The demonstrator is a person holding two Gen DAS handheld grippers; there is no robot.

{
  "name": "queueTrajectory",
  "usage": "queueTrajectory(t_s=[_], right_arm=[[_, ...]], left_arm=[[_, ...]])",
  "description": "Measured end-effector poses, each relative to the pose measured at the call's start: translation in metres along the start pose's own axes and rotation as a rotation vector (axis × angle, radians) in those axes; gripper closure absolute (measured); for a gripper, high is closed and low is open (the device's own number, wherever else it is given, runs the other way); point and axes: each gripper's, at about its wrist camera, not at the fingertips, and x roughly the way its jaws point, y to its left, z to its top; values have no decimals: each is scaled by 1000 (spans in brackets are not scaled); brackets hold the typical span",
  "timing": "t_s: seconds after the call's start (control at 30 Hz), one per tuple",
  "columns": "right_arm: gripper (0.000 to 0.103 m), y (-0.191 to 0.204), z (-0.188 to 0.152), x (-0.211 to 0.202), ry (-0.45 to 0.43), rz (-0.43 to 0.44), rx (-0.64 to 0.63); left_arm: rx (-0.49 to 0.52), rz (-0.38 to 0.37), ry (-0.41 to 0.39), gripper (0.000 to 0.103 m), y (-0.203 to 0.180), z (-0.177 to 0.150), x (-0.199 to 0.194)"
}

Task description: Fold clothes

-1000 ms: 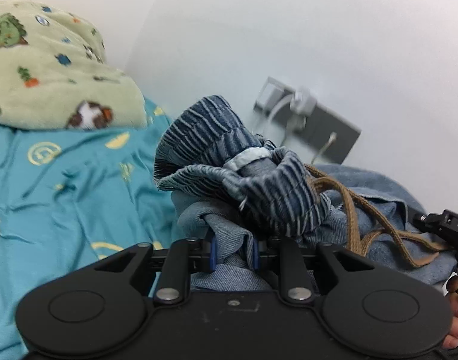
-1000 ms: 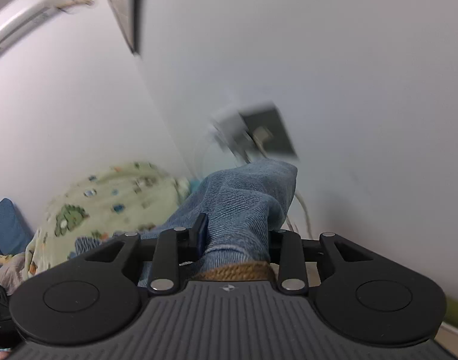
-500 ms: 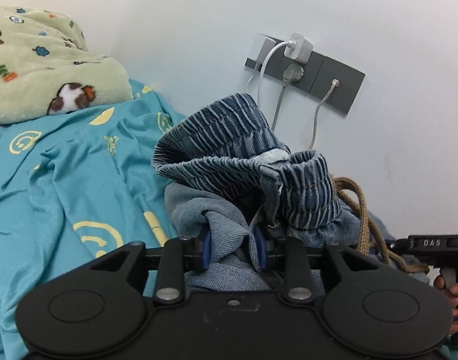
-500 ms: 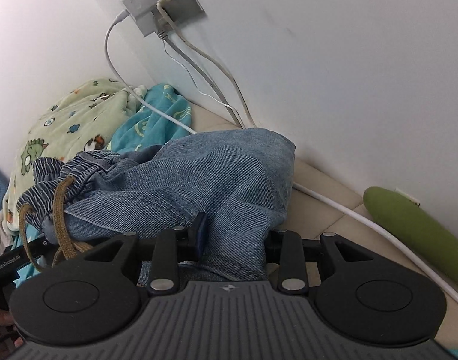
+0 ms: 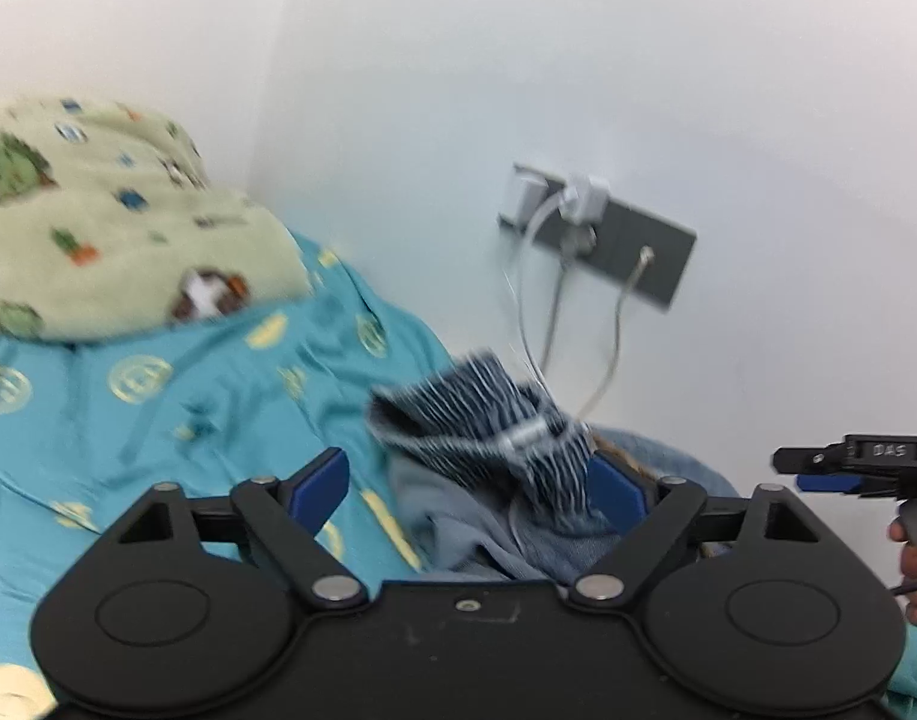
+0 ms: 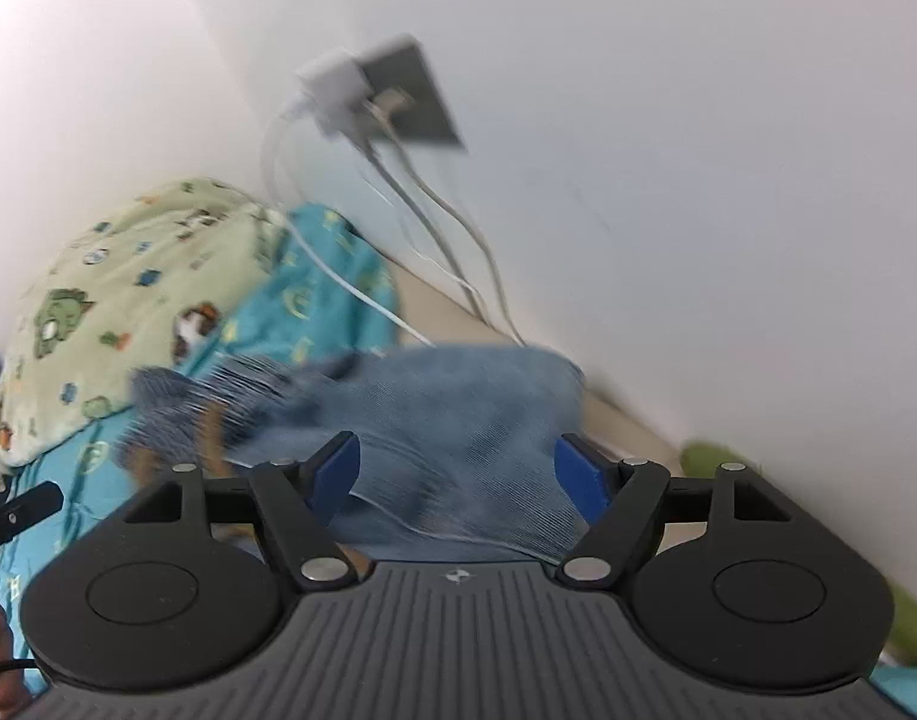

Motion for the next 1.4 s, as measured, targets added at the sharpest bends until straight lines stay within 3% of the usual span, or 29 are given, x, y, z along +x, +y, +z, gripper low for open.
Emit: queueTrajectory(t_s=[0.2, 0.4, 0.7, 0.97, 1.07, 1.2, 1.4], right_arm=[[26, 62, 24, -40, -81, 87, -117], [24, 140, 32, -66, -127, 212, -205], [24, 275, -12, -68, -144, 401, -336], [24, 354, -61, -55, -156, 525, -475], [24, 369, -73, -55, -161, 465, -551], [22, 368, -84, -56, -201, 522, -534], [22, 356, -96, -30, -210, 453, -538]], left_arm=[[62, 95, -92, 4, 3, 29, -69], [93, 266, -122, 3, 29, 44, -142], [38, 487, -193, 0, 101, 20, -250], [7, 607, -229, 0, 131, -14, -276], [9, 620, -227, 0, 136, -25, -274], [7, 619, -225, 0, 138, -40, -272], [-46, 622, -225, 0, 147, -46, -265]])
